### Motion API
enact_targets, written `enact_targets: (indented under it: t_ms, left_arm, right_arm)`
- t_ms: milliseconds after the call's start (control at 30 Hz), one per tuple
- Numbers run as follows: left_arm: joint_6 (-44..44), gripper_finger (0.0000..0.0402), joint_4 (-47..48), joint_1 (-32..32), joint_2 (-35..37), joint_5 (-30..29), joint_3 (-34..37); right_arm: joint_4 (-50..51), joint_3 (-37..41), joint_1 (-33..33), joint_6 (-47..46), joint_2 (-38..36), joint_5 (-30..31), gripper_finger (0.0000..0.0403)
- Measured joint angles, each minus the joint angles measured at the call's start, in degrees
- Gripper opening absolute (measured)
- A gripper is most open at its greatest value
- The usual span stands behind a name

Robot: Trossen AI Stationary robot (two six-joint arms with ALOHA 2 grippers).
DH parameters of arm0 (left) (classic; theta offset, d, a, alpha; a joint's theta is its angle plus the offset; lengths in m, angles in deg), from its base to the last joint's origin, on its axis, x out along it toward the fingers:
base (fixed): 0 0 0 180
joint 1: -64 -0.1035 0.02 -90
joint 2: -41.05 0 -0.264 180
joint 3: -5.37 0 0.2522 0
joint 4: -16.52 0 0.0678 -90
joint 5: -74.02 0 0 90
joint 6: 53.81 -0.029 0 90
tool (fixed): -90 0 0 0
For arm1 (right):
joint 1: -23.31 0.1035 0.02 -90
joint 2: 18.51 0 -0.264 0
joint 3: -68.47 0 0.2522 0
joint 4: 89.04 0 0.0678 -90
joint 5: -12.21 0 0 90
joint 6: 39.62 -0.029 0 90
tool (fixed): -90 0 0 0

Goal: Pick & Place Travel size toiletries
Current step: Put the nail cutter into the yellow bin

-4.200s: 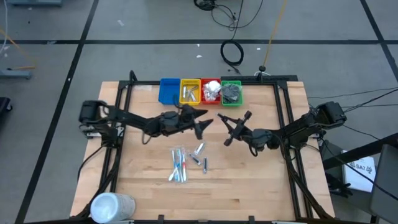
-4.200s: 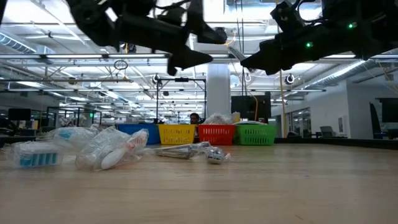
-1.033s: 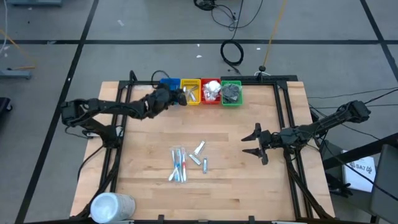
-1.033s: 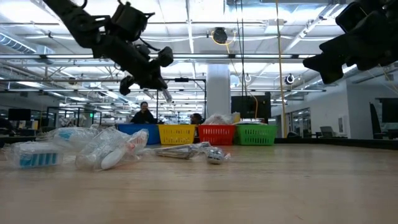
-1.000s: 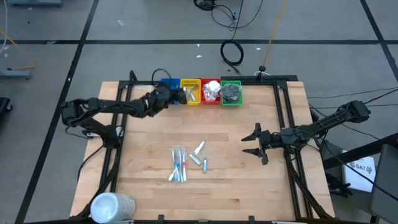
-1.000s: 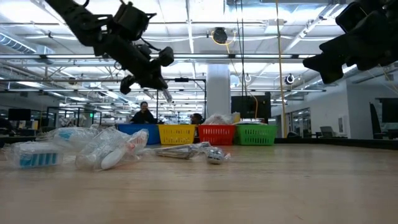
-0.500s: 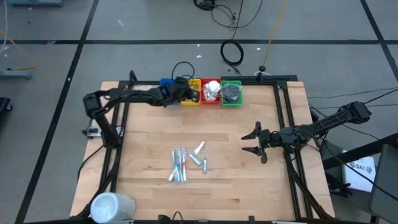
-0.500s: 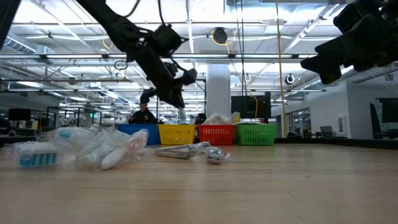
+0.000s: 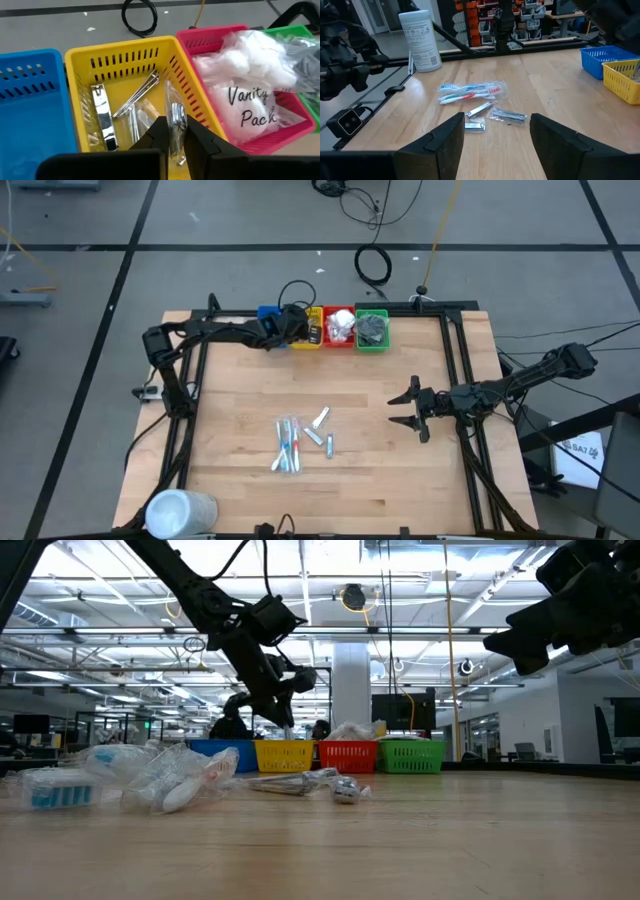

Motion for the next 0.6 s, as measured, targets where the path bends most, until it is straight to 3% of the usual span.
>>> enact_targets:
  t_ms: [333,600]
  left_arm:
    - [0.7,0.0042,0.0,-0.3,0.0,1.6,0.0]
    - [0.5,0.014,0.1,-0.4,0.0,2.0,0.0]
  right_arm:
    - [0.2,0.0,0.0,0.0,0.0,0.0,0.0212]
    - [0.4,0.0,0.0,0.0,0.0,0.0,0.0212]
